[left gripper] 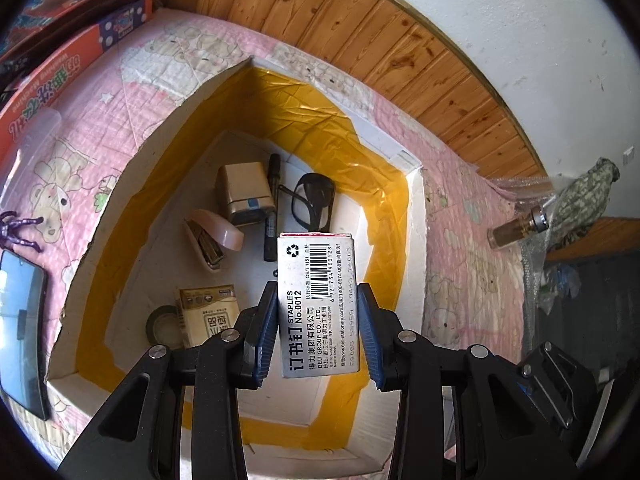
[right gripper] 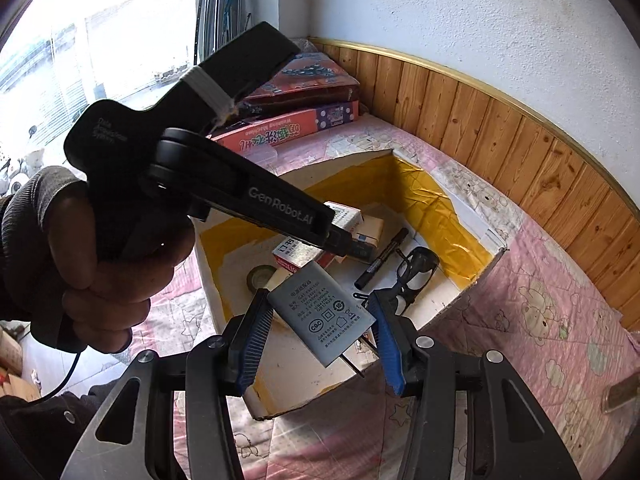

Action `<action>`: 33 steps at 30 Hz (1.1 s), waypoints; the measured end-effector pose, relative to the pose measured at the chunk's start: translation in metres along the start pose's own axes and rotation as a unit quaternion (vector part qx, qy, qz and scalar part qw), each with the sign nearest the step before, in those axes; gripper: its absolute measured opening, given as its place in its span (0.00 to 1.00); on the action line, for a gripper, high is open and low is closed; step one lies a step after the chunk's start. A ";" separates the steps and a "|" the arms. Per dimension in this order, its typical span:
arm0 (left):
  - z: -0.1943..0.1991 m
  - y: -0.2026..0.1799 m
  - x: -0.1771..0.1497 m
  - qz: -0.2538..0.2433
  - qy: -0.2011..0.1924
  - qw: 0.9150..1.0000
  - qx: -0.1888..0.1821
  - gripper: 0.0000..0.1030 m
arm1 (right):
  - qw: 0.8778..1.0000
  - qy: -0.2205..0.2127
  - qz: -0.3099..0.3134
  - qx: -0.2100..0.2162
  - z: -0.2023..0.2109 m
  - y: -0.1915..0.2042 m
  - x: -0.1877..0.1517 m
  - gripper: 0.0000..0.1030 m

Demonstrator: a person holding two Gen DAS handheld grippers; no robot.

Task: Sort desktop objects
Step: 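Carry the staples box and white charger with both tools over the box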

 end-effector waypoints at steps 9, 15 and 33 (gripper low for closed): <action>-0.038 0.012 0.017 0.021 0.045 0.999 0.003 0.38 | 0.999 0.045 0.018 0.016 -0.031 -0.006 0.000 0.49; -0.059 0.022 0.022 0.035 0.071 0.997 -0.001 0.38 | 0.996 0.075 0.042 0.022 -0.051 -0.001 -0.002 0.49; -0.088 0.025 0.021 -0.001 0.131 0.991 0.035 0.38 | 0.982 0.167 0.049 0.069 -0.092 -0.001 -0.015 0.49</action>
Point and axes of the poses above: each gripper's, at about its wrist camera, not at the fingertips, and z roughly against the way its jaws point, y to its left, x to its top, the point moved 5 cm from there along -z, roughly the way its jaws point, and after that the axes turned 3 degrees about x, right-handed, at the moved point
